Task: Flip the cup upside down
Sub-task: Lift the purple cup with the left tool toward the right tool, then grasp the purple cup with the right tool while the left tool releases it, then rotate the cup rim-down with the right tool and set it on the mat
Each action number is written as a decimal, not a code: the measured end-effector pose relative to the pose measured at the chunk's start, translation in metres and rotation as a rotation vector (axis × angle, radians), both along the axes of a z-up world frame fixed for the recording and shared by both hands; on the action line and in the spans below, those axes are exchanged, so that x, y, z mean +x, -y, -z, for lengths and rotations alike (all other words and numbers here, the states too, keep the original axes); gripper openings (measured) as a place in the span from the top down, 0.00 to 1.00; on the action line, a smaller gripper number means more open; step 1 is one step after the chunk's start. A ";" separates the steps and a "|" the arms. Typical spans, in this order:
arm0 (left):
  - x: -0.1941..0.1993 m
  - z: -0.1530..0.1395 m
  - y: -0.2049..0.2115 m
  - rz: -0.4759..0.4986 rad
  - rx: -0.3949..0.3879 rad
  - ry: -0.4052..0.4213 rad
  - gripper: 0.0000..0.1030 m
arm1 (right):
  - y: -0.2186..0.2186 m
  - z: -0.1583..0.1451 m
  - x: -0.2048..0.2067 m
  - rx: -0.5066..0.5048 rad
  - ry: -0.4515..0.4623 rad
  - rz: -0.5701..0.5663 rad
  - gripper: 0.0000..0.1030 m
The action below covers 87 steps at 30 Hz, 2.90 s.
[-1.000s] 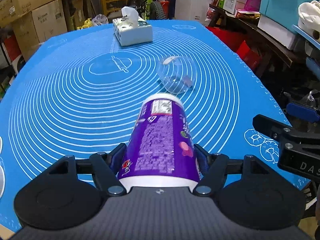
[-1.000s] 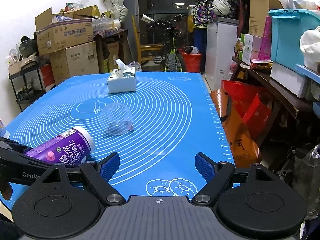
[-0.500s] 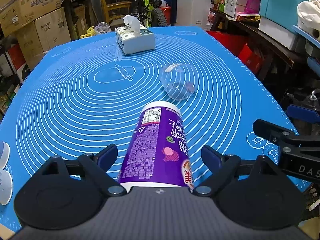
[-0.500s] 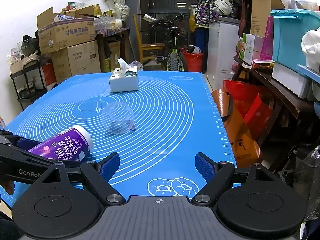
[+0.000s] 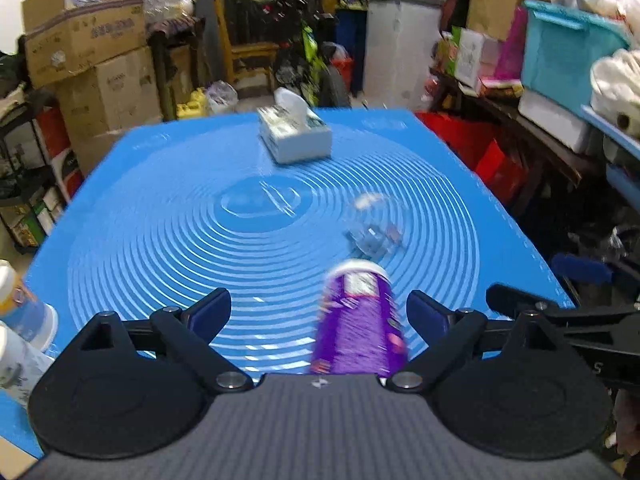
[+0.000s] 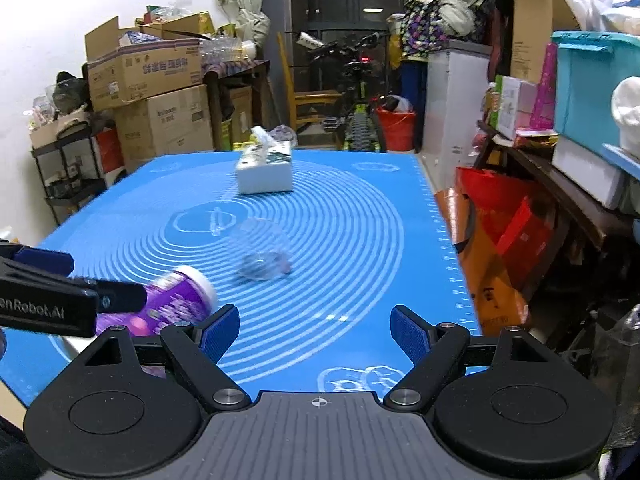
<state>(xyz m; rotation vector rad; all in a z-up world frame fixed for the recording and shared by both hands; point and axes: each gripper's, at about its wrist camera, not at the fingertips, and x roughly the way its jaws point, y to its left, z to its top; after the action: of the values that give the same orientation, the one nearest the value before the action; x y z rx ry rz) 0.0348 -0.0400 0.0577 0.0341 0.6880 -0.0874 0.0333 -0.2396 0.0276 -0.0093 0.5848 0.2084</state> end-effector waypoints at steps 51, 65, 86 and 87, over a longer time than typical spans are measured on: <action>0.021 0.043 -0.075 -0.213 -0.022 0.037 0.08 | -0.083 -0.007 0.036 -0.087 0.232 -0.040 0.36; 0.003 0.039 -0.061 -0.169 -0.016 0.060 0.09 | -0.072 -0.008 0.018 -0.024 0.194 -0.067 0.22; -0.058 0.050 -0.008 -0.059 0.013 0.054 0.08 | -0.007 0.013 -0.069 0.007 0.082 -0.032 0.18; -0.059 0.051 -0.006 -0.055 0.014 0.053 0.08 | -0.006 0.015 -0.070 0.005 0.074 -0.031 0.18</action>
<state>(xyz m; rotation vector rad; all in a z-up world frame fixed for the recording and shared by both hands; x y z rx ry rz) -0.0245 -0.0337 0.0070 0.0314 0.6359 -0.0288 -0.0368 -0.2336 0.0129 -0.0214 0.5106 0.2388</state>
